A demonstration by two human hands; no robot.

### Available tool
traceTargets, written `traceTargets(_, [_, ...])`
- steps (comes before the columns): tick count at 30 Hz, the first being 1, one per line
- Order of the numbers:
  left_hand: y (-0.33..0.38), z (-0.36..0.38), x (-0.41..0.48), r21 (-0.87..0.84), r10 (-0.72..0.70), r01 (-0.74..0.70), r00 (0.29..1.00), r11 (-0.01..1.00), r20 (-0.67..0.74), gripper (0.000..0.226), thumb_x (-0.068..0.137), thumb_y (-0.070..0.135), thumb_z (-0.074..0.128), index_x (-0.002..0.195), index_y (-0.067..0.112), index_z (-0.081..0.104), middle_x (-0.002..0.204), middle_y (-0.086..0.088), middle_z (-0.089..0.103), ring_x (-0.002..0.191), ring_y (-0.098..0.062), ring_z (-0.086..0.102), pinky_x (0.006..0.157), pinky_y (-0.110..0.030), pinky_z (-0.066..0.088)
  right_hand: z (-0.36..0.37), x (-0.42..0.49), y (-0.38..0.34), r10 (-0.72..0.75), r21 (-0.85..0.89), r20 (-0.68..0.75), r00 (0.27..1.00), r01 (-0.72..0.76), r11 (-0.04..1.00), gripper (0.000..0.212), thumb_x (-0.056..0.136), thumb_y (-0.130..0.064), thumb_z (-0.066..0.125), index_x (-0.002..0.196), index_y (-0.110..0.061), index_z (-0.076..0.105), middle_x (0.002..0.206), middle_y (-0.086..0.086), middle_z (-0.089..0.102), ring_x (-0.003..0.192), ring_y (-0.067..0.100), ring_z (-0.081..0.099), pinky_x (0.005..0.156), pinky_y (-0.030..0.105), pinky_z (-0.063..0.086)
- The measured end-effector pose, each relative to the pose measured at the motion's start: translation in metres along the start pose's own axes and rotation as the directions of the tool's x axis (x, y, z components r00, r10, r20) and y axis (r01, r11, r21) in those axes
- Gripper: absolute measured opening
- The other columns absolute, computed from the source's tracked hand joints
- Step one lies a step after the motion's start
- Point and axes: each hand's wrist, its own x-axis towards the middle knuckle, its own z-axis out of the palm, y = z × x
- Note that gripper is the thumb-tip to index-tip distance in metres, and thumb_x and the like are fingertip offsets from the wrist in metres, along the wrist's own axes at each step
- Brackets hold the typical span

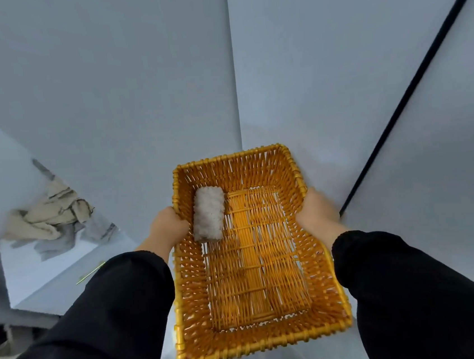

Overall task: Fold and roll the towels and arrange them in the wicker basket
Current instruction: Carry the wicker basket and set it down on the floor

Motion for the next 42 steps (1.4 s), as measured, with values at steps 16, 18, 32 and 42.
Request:
traceTargets(16, [-0.014,-0.024,0.153,0.098,0.411,-0.481,0.824,0.871,0.39,0.016,0.087,0.009,0.054,0.071,0.014,0.052,0.069,-0.001,0.051,0.072,-0.022,0.05,0.068,-0.03,0.038,0.101,-0.045,-0.082,0.504,0.194,-0.087,0.859,-0.482,0.855,0.021,0.08,-0.002,0.048,0.097,-0.01,0.041,0.072,0.001,0.048,0.07,0.025,0.052,0.061,0.032,0.038])
traceTargets(18, [-0.011,-0.028,0.155,0.077,0.432,-0.508,0.795,0.858,0.426,0.024,0.088,0.01,0.055,0.068,0.021,0.047,0.068,0.004,0.047,0.076,-0.02,0.049,0.071,-0.029,0.037,0.106,-0.053,-0.087,0.528,0.221,-0.103,0.843,-0.498,0.839,0.022,0.08,-0.003,0.047,0.101,-0.009,0.042,0.077,0.004,0.051,0.074,0.027,0.053,0.064,0.032,0.04])
traceTargets(32, [-0.07,0.017,0.11,-0.125,0.269,-0.24,0.794,0.963,0.546,0.017,0.081,0.01,0.067,0.097,0.012,0.061,0.095,-0.009,0.065,0.089,-0.029,0.063,0.083,-0.036,0.051,0.147,-0.104,-0.062,0.68,0.443,-0.1,0.726,-0.58,0.684,0.022,0.084,-0.006,0.048,0.106,-0.006,0.044,0.094,0.008,0.049,0.086,0.026,0.05,0.072,0.034,0.043])
traceTargets(42, [-0.123,0.093,0.161,-0.141,0.248,-0.204,0.821,0.969,0.514,0.024,0.085,0.005,0.058,0.066,0.02,0.057,0.068,-0.002,0.059,0.067,-0.025,0.06,0.064,-0.028,0.048,0.264,-0.086,-0.055,0.813,0.543,0.03,0.582,-0.692,0.475,0.01,0.086,-0.012,0.051,0.076,-0.012,0.051,0.068,0.0,0.053,0.06,0.02,0.051,0.049,0.025,0.037])
